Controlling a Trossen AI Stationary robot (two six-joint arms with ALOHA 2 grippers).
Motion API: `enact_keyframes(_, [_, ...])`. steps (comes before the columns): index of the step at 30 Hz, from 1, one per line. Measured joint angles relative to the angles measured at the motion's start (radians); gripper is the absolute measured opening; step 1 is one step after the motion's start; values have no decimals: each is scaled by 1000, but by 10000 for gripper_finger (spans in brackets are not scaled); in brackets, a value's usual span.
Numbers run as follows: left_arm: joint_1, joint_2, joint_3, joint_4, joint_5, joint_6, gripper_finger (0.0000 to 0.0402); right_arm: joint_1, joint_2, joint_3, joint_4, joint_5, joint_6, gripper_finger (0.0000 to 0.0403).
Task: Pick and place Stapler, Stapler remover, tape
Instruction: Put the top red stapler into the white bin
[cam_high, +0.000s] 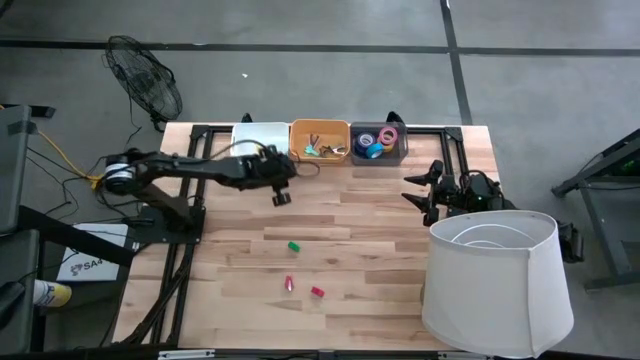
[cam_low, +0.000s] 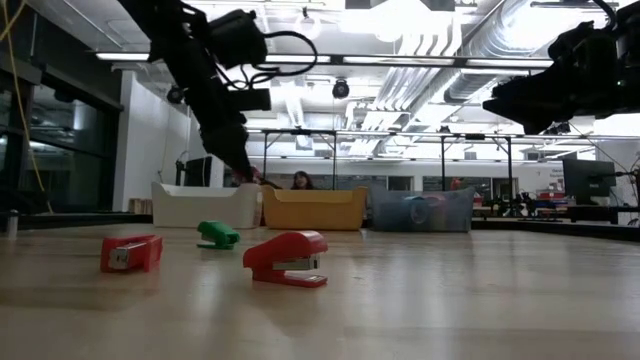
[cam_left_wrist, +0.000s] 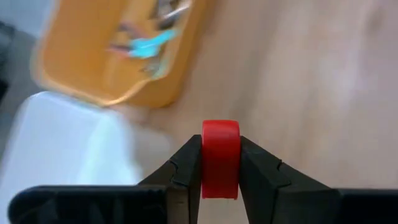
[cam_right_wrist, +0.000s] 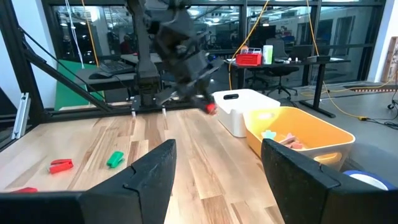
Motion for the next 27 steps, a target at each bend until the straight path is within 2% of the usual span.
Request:
enact_keyframes(5, [139,-21,1,-3,3,84,72,0,3,0,1,0,0,227])
enact_keyframes(13, [365,-7,0,10,126,160,81,0,3,0,2,0,0,227])
enact_keyframes(19, [445,-7,0,6,197,188,79,0,3,0,2,0,0,227])
enact_keyframes(23, [463,6,0,22,210,216,79,0,3,0,1,0,0,227])
enact_keyframes(27, [476,49,0,64,279,258,79,0,3,0,1,0,0,227])
